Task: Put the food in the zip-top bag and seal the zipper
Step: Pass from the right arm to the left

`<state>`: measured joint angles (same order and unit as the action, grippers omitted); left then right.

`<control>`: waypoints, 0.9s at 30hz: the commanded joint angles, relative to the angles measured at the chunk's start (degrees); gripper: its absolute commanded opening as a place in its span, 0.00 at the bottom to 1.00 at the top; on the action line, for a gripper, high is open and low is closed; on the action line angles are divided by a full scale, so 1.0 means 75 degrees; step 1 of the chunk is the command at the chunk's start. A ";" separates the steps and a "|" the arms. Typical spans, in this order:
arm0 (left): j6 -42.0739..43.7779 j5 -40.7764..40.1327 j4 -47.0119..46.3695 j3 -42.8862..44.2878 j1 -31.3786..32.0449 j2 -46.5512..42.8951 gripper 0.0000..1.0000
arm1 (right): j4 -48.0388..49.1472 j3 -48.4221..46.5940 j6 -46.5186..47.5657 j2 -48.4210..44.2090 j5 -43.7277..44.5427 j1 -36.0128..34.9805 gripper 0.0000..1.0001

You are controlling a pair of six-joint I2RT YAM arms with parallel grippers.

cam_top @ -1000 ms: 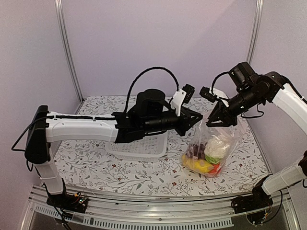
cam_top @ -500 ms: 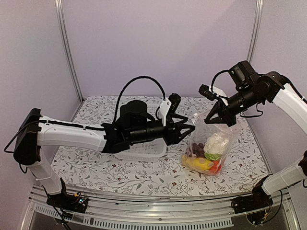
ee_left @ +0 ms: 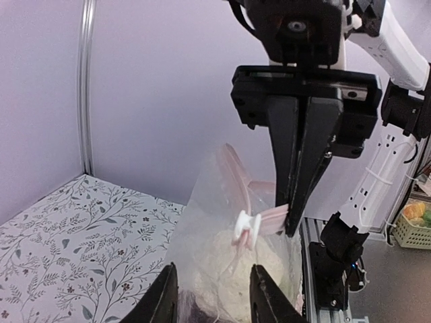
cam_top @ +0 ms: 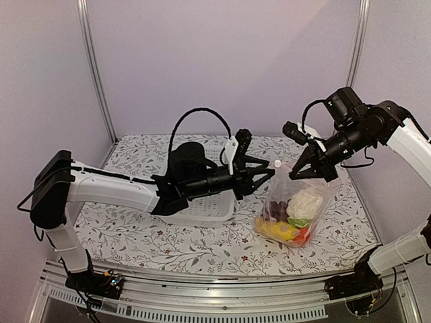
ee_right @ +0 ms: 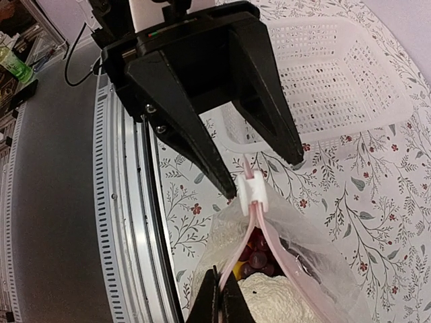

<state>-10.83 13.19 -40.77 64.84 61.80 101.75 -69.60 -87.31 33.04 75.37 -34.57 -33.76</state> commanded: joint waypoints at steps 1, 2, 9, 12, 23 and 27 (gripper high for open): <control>0.0018 0.0287 -0.0446 0.0153 -0.0223 0.0304 0.35 | -0.0076 0.0052 0.0142 -0.0115 -0.0199 -0.0069 0.01; 0.0003 0.0411 -0.0446 0.0224 -0.0245 0.0370 0.33 | -0.0088 0.0051 0.0142 -0.0113 -0.0189 -0.0068 0.01; -0.0013 0.1280 -0.0557 0.0600 -0.0310 0.0868 0.26 | 0.0013 0.0069 0.0087 -0.0101 0.0002 -0.0062 0.01; -0.0098 0.1503 -0.0599 0.0673 -0.0321 0.0982 0.21 | 0.0040 0.0102 0.0072 -0.0121 0.0105 -0.0071 0.02; -0.0406 0.1319 -0.0682 0.0479 -0.0320 0.0516 0.01 | 0.0283 -0.0073 -0.0057 -0.0075 0.1107 -0.0058 0.19; -0.0542 0.1073 0.0290 0.0587 -0.0247 0.0161 0.00 | 0.0459 -0.0256 0.0090 -0.0175 0.1591 -0.0056 0.15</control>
<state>-13.56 23.09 -43.70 68.62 60.20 107.55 -68.03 -86.83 33.15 75.31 -27.75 -33.78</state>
